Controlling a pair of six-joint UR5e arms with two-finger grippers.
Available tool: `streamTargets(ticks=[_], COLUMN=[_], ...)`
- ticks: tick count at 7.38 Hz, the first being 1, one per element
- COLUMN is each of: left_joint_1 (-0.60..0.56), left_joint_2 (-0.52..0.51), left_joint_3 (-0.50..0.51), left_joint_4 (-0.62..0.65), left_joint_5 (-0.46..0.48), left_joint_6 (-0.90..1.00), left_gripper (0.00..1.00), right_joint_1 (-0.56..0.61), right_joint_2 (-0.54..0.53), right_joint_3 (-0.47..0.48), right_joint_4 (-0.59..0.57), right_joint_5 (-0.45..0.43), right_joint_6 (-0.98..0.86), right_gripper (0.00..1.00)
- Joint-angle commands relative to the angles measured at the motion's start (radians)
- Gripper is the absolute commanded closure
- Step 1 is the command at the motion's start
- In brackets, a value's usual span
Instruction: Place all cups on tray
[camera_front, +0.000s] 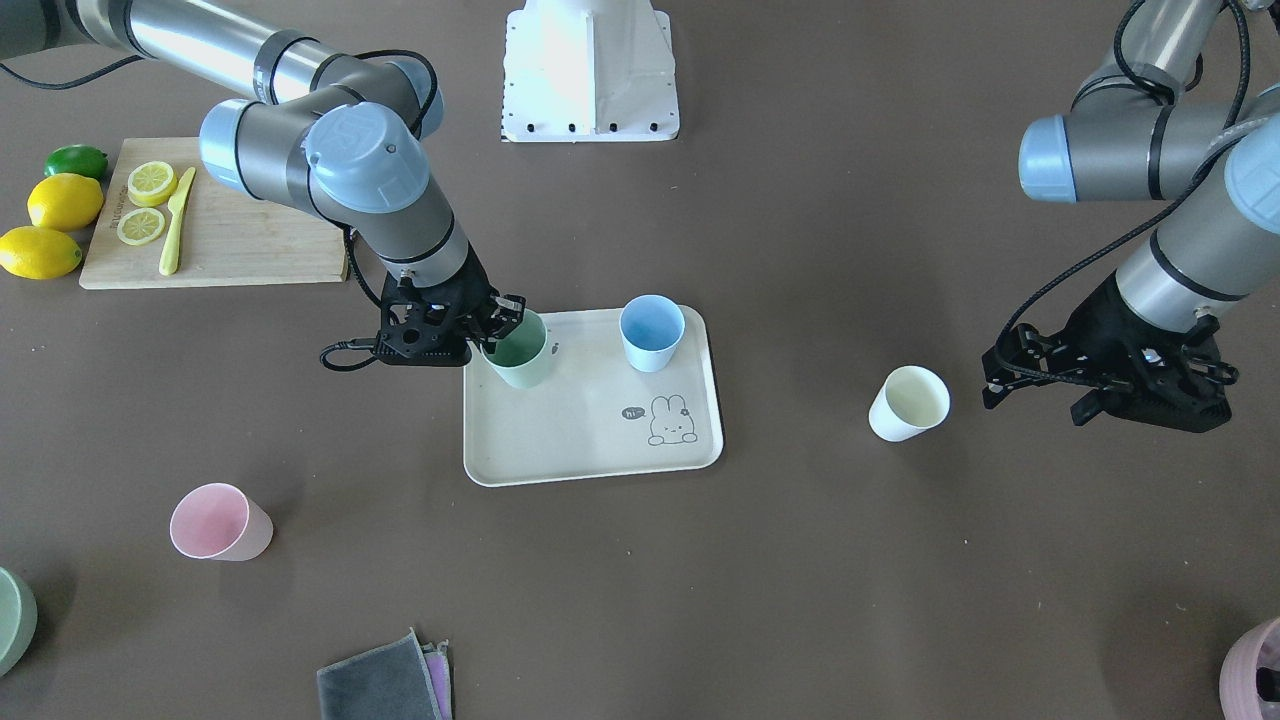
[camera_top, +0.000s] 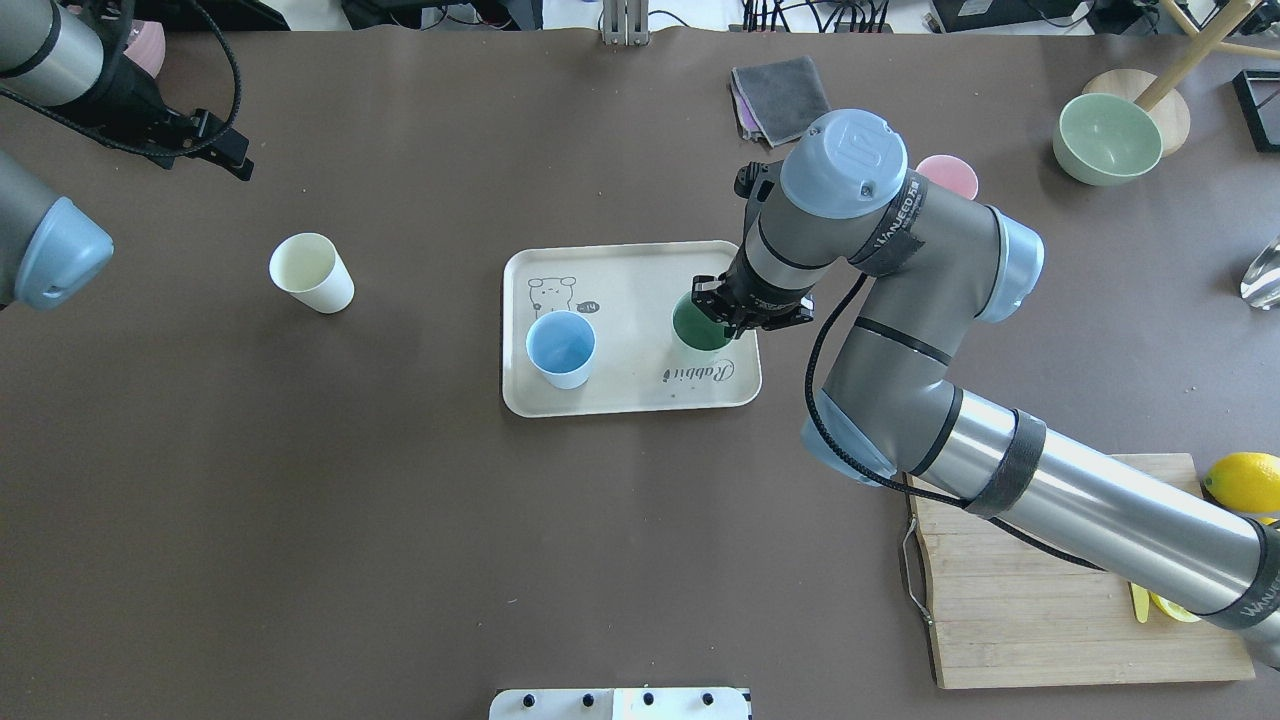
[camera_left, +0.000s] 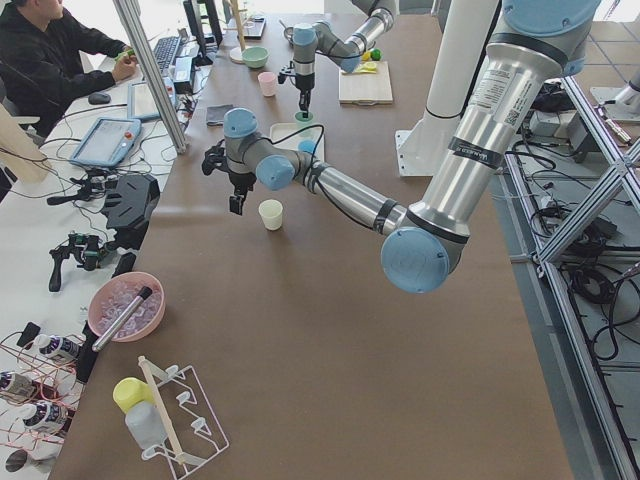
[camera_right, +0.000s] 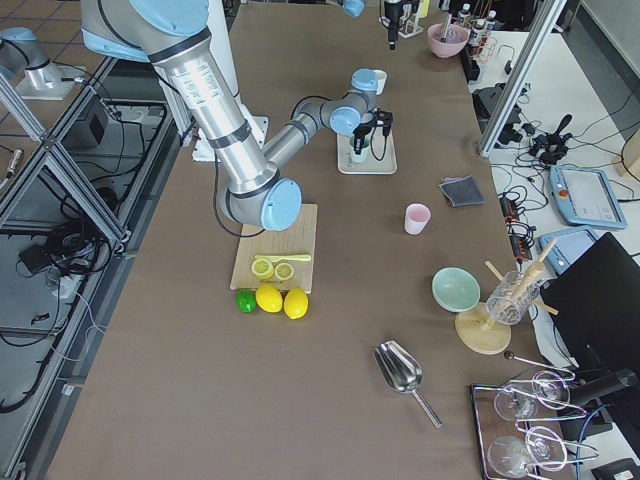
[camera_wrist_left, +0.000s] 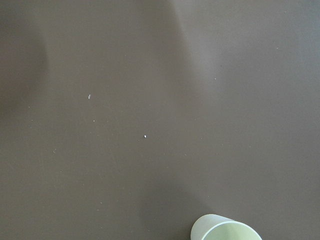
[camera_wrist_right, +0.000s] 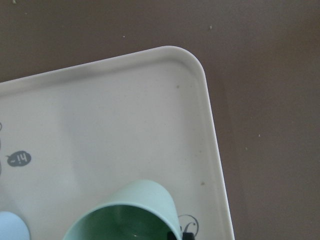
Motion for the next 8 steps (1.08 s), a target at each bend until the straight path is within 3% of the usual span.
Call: streamTargets(ticks=[1,3,4,6,8], left_joint_1=[0.007,0.033,0.058,0.11,0.141], left_joint_2=[0.008,0.008,0.008,0.019,0.053], left_joint_3=[0.003,0.012,0.044,0.122,0.118], left_joint_4=[-0.002,-0.022,-0.079,-0.243,-0.252], left_joint_5=[0.0,0.004,0.009,0.02,0.059], left_joint_6=[-0.019,-0.051,-0.098,-0.192,-0.198], left_gripper=[0.03,0.03,0.03,0.03,0.03], right_joint_1=[-0.002,0.039,0.084,0.144,0.228], right_joint_2=[-0.001,0.001,0.001,-0.012,-0.024], right_joint_3=[-0.008,0.039,0.051,0.068,0.073], right_joint_4=[0.002,-0.012,-0.014,-0.015,-0.017], right_joint_5=[-0.001,0.045,0.123,0.171,0.242], right_joint_6=[0.004,0.026,0.027,0.021,0.006], right_gripper=[0.01,0.0,0.0,0.0,0.0])
